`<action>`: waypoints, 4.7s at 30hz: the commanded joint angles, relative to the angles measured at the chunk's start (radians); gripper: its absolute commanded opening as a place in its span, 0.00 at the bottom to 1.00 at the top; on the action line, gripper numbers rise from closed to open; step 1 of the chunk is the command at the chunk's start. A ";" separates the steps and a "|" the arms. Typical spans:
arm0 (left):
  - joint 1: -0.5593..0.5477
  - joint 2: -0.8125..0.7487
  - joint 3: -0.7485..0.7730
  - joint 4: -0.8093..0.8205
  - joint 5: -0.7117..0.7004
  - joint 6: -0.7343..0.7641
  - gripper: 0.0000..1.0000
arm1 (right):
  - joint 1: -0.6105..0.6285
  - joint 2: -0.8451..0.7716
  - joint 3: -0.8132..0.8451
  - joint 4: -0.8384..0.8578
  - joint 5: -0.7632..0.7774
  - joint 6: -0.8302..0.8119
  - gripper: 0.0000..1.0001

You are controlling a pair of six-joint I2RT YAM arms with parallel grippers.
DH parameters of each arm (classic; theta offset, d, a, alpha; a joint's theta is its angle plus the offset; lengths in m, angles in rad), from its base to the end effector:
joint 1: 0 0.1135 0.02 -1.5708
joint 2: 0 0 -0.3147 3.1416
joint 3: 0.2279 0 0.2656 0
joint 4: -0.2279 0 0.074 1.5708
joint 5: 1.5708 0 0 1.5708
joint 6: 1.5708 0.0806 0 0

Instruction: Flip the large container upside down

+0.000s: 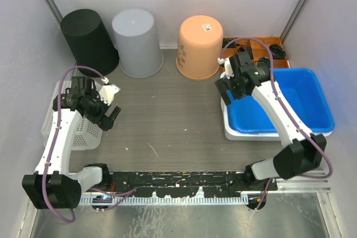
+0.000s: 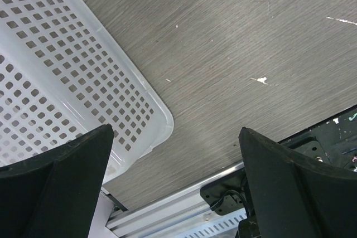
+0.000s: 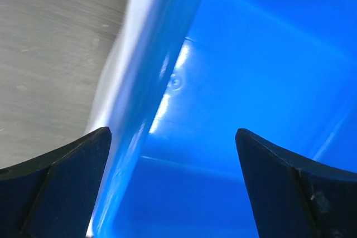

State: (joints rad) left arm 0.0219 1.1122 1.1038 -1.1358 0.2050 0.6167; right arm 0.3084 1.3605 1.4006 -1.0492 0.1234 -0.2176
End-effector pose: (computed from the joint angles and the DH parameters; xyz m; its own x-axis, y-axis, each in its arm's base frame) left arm 0.2035 -0.0120 0.3143 -0.7062 0.5509 -0.4447 0.5776 0.8115 0.0881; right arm 0.2817 0.0793 0.3613 -0.7359 -0.4593 -0.4976 -0.4072 0.8873 -0.2167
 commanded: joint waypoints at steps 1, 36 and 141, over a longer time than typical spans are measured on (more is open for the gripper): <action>0.006 -0.033 -0.023 0.016 -0.002 -0.016 0.99 | 0.027 0.038 0.059 0.064 0.287 0.027 0.98; 0.006 -0.054 -0.081 0.027 -0.047 0.021 0.98 | -0.015 0.114 0.068 -0.042 -0.024 -0.117 0.01; 0.006 -0.129 0.012 -0.064 -0.073 -0.036 0.97 | -0.196 -0.017 0.182 -0.321 -0.203 -0.251 0.01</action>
State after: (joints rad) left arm 0.0219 0.9867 1.0531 -1.1904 0.1352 0.5701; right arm 0.1658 1.3968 1.4349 -1.2625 -0.1741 -0.3321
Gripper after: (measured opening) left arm 0.980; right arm 0.330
